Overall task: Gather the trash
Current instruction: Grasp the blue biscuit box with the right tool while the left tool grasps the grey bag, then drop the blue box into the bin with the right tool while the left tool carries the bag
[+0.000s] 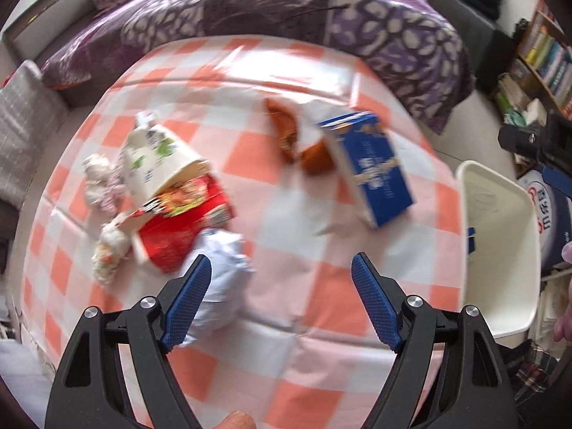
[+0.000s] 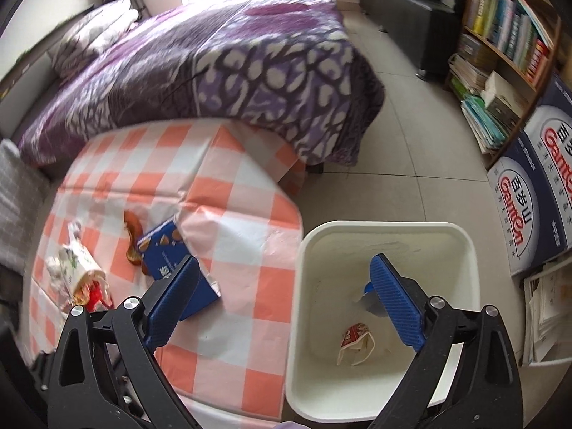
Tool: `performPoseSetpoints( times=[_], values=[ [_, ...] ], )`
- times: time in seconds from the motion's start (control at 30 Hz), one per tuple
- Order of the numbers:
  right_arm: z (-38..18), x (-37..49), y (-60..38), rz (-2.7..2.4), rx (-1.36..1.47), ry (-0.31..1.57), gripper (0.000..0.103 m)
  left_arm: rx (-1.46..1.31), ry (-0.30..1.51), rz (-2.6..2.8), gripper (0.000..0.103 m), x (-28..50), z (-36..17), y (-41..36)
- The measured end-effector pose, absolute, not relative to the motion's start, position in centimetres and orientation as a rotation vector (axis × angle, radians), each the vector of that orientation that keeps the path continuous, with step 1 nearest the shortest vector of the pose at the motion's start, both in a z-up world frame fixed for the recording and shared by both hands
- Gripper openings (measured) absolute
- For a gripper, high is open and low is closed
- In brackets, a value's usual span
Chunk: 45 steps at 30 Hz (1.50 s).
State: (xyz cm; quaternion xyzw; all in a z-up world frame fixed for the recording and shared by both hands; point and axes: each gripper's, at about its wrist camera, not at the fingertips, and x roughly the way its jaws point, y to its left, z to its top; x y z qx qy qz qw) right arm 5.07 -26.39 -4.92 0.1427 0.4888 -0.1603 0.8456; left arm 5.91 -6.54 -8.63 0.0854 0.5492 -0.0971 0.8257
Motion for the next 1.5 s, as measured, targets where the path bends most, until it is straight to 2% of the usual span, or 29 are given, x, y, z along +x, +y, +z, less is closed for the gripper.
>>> performPoseSetpoints(
  times=[0.2,0.43,0.47,0.53,0.63,0.77,1.03,1.07,1.13,1.17,1.27,1.5],
  values=[
    [-7.7,7.3,-22.9,-0.284,0.233,1.129,0.094,0.167,1.216,-0.171,0.079,6.6,-9.9,-3.3],
    [-9.3,9.2,-19.8,-0.235,0.156,1.161,0.096,0.193,1.284,-0.175,0.078,6.6,-12.2,-2.2],
    [-9.6,9.4,-19.5,-0.229,0.152,1.167,0.096,0.200,1.293,-0.169,0.076,6.6,-12.6,-2.1],
    [-10.2,10.0,-19.1,-0.219,0.151,1.181,0.096,0.207,1.315,-0.159,0.059,6.7,-13.2,-1.7],
    [-10.8,10.7,-18.9,-0.215,0.158,1.194,0.096,0.173,1.323,-0.163,0.046,6.8,-13.3,-0.8],
    [-11.3,11.4,-18.8,-0.212,0.202,1.202,0.096,0.088,1.315,-0.181,0.042,6.9,-12.3,0.7],
    [-11.7,12.1,-18.1,-0.207,0.237,1.204,0.095,-0.075,1.227,-0.208,0.042,7.5,-8.2,3.9],
    [-11.9,12.2,-18.0,-0.206,0.237,1.206,0.092,-0.092,1.211,-0.205,0.042,7.7,-7.7,4.3],
    [-12.4,12.3,-17.8,-0.194,0.239,1.224,0.078,-0.124,1.180,-0.200,0.042,7.7,-6.8,5.0],
    [-12.8,12.4,-17.7,-0.178,0.245,1.246,0.060,-0.143,1.166,-0.195,0.042,7.7,-6.4,5.4],
    [-12.7,12.2,-17.4,-0.166,0.241,1.238,0.056,-0.181,1.142,-0.180,0.042,8.1,-5.7,5.8],
    [-10.0,10.9,-16.1,-0.102,0.237,1.152,0.056,-0.227,1.081,-0.155,0.042,8.6,-4.3,6.5]
  ],
)
